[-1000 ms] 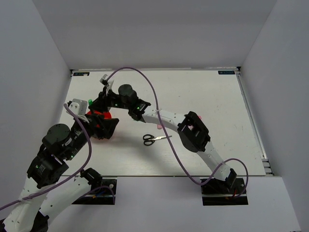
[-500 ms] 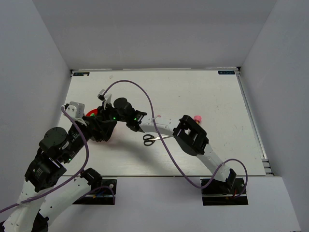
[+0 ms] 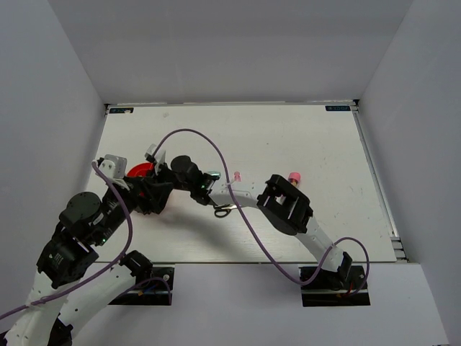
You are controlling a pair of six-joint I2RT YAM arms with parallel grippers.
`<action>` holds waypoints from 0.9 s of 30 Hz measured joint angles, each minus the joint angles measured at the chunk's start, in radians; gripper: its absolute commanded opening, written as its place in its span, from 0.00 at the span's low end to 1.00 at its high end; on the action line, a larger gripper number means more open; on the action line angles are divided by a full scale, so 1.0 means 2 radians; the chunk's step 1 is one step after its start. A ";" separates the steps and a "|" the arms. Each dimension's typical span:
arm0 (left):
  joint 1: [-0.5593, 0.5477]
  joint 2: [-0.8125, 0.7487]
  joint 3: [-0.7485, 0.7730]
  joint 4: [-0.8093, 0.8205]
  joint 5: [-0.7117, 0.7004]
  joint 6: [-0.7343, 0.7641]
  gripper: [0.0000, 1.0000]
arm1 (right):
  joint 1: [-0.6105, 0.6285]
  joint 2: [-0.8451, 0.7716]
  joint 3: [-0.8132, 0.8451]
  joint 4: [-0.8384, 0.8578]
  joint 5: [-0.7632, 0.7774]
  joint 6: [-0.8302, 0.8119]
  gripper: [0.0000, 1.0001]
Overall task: Sort the stationery into containers
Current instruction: Place the pen in the storage box, then pick up the stationery from the center of the board.
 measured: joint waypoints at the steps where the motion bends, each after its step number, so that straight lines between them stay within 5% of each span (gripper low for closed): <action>1: 0.000 0.000 0.000 -0.001 0.000 0.000 0.83 | 0.001 0.000 -0.003 0.002 -0.003 -0.004 0.38; 5: 0.000 0.000 -0.002 -0.006 -0.002 0.000 0.84 | 0.003 -0.001 -0.006 0.005 -0.019 -0.019 0.54; 12: 0.000 0.001 -0.002 -0.007 -0.006 0.000 0.84 | 0.007 -0.025 -0.006 0.005 -0.040 -0.038 0.57; 14: 0.000 0.002 -0.002 -0.007 -0.006 -0.002 0.84 | 0.007 -0.035 -0.006 0.005 -0.040 -0.043 0.51; 16: 0.000 0.004 -0.002 -0.007 -0.006 -0.004 0.80 | 0.008 -0.046 -0.006 0.005 -0.040 -0.050 0.32; 17: 0.000 0.005 -0.002 -0.007 -0.006 -0.006 0.77 | 0.008 -0.051 -0.006 0.002 -0.039 -0.054 0.14; 19: 0.000 0.007 -0.002 -0.007 -0.006 -0.010 0.59 | 0.008 -0.065 -0.006 -0.006 -0.029 -0.063 0.01; 23: 0.000 0.019 0.000 -0.009 -0.006 -0.015 0.13 | 0.007 -0.076 0.040 -0.100 0.044 -0.082 0.00; 26: 0.000 0.039 0.006 -0.015 -0.002 -0.012 0.01 | -0.008 -0.062 0.150 -0.245 0.087 -0.091 0.00; 27: 0.000 0.050 0.009 -0.020 0.000 -0.010 0.01 | -0.017 -0.063 0.169 -0.279 0.092 -0.093 0.33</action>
